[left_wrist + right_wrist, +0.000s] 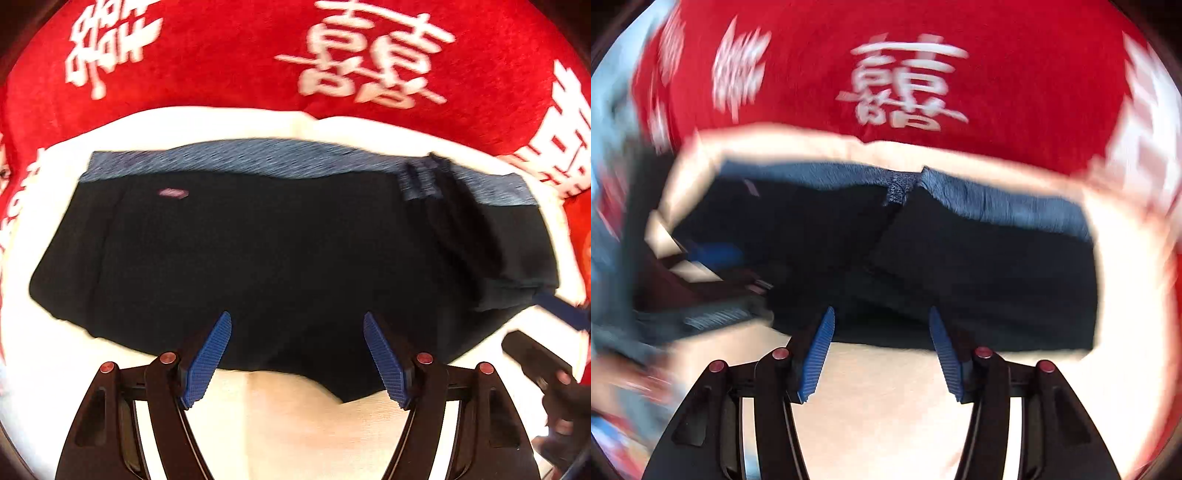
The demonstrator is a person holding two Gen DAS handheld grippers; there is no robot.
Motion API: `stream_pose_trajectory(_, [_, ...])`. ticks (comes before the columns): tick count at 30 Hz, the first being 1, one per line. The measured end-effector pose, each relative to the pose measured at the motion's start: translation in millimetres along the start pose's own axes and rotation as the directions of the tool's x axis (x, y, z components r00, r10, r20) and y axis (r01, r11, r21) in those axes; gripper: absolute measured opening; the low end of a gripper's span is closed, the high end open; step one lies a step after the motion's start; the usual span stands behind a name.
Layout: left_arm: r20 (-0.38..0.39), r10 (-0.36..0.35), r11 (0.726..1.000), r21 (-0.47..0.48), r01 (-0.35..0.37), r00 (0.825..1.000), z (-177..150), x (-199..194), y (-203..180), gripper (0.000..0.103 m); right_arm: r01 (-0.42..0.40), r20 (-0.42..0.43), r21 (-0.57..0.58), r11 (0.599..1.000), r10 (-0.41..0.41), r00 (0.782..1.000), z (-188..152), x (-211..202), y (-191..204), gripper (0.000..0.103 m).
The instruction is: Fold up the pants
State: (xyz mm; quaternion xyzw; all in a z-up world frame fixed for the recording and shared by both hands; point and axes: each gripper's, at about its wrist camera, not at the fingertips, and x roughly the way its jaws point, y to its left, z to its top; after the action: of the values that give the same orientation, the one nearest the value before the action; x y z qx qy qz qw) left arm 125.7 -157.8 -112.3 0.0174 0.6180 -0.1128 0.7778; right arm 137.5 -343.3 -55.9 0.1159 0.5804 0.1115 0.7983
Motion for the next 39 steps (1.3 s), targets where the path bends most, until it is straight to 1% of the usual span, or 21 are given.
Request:
stream_pose_trajectory(1, [0.004, -0.04, 0.999, 0.012, 0.04, 0.999, 5, -1, -9, 0.075, -0.066, 0.007, 0.112, 0.992, 0.066, 0.998, 0, -3, -19, 0.058])
stream_pose_trajectory(2, [0.006, -0.073, 0.997, 0.027, 0.073, 0.997, 18, 7, -20, 0.075, -0.131, 0.021, 0.255, 0.958, 0.13, 0.991, -3, -2, -44, 0.058])
stream_pose_trajectory(4, [0.006, -0.156, 0.986, 0.06, 0.156, 0.988, 29, 3, -38, 0.075, -0.208, 0.048, 0.441, 0.873, 0.208, 0.977, -8, 4, -83, 0.057])
stream_pose_trajectory(5, [-0.001, -0.209, 0.975, 0.07, 0.209, 0.978, 35, 1, -46, 0.075, -0.254, 0.077, 0.52, 0.816, 0.252, 0.965, -11, 8, -102, 0.052])
stream_pose_trajectory(8, [-0.03, -0.339, 0.937, 0.078, 0.34, 0.94, 55, 2, -67, 0.075, -0.371, 0.168, 0.639, 0.674, 0.348, 0.922, -19, 17, -135, 0.045])
stream_pose_trajectory(10, [-0.064, -0.378, 0.92, 0.086, 0.382, 0.924, 66, 9, -82, 0.075, -0.391, 0.185, 0.675, 0.626, 0.369, 0.911, -24, 21, -143, 0.045])
stream_pose_trajectory(14, [-0.152, -0.363, 0.923, 0.076, 0.377, 0.919, 76, 34, -98, 0.07, -0.398, 0.196, 0.742, 0.54, 0.393, 0.898, -36, 35, -157, 0.045])
stream_pose_trajectory(15, [-0.17, -0.364, 0.922, 0.071, 0.38, 0.916, 76, 38, -101, 0.063, -0.405, 0.204, 0.749, 0.525, 0.399, 0.894, -39, 37, -158, 0.045])
stream_pose_trajectory(17, [-0.198, -0.38, 0.912, 0.081, 0.401, 0.904, 73, 45, -106, 0.063, -0.419, 0.22, 0.762, 0.494, 0.411, 0.885, -44, 40, -162, 0.045])
stream_pose_trajectory(19, [-0.203, -0.354, 0.916, 0.12, 0.382, 0.913, 68, 50, -112, 0.062, -0.433, 0.239, 0.774, 0.461, 0.421, 0.875, -49, 47, -167, 0.045])
stream_pose_trajectory(20, [-0.204, -0.343, 0.92, 0.127, 0.372, 0.917, 64, 51, -112, 0.057, -0.442, 0.251, 0.783, 0.437, 0.429, 0.868, -49, 53, -169, 0.04])
stream_pose_trajectory(21, [-0.205, -0.323, 0.927, 0.13, 0.353, 0.924, 62, 55, -112, 0.043, -0.453, 0.267, 0.793, 0.407, 0.436, 0.859, -50, 58, -173, 0.031])
stream_pose_trajectory(22, [-0.207, -0.312, 0.931, 0.127, 0.342, 0.927, 62, 57, -111, 0.035, -0.456, 0.271, 0.796, 0.397, 0.439, 0.856, -49, 60, -174, 0.005])
stream_pose_trajectory(24, [-0.193, -0.329, 0.931, 0.101, 0.352, 0.924, 63, 52, -107, 0.033, -0.47, 0.275, 0.781, 0.413, 0.448, 0.851, -41, 57, -175, 0.005])
stream_pose_trajectory(26, [-0.151, -0.328, 0.93, 0.125, 0.347, 0.933, 63, 34, -105, 0.033, -0.494, 0.271, 0.727, 0.478, 0.461, 0.845, -29, 42, -167, 0.005])
stream_pose_trajectory(28, [-0.12, -0.317, 0.929, 0.16, 0.333, 0.941, 58, 20, -104, 0.033, -0.477, 0.229, 0.685, 0.551, 0.459, 0.859, -23, 32, -157, 0.005])
stream_pose_trajectory(30, [-0.124, -0.3, 0.935, 0.159, 0.318, 0.946, 49, 19, -99, 0.033, -0.454, 0.183, 0.687, 0.567, 0.469, 0.864, -23, 39, -150, 0.005])
stream_pose_trajectory(33, [-0.148, -0.203, 0.964, 0.145, 0.224, 0.968, 33, 37, -91, 0.035, -0.37, 0.069, 0.698, 0.613, 0.457, 0.887, -33, 69, -144, 0.005])
stream_pose_trajectory(34, [-0.147, -0.191, 0.97, 0.125, 0.21, 0.971, 28, 43, -87, 0.046, -0.355, 0.053, 0.697, 0.623, 0.449, 0.892, -37, 77, -144, 0.004])
stream_pose_trajectory(36, [-0.119, -0.148, 0.981, 0.105, 0.161, 0.982, 24, 42, -84, 0.066, -0.379, 0.08, 0.704, 0.601, 0.462, 0.883, -41, 76, -146, 0.004])
stream_pose_trajectory(39, [-0.098, -0.144, 0.984, 0.092, 0.153, 0.985, 21, 32, -81, 0.066, -0.378, 0.029, 0.655, 0.655, 0.477, 0.878, -40, 66, -142, 0.009])
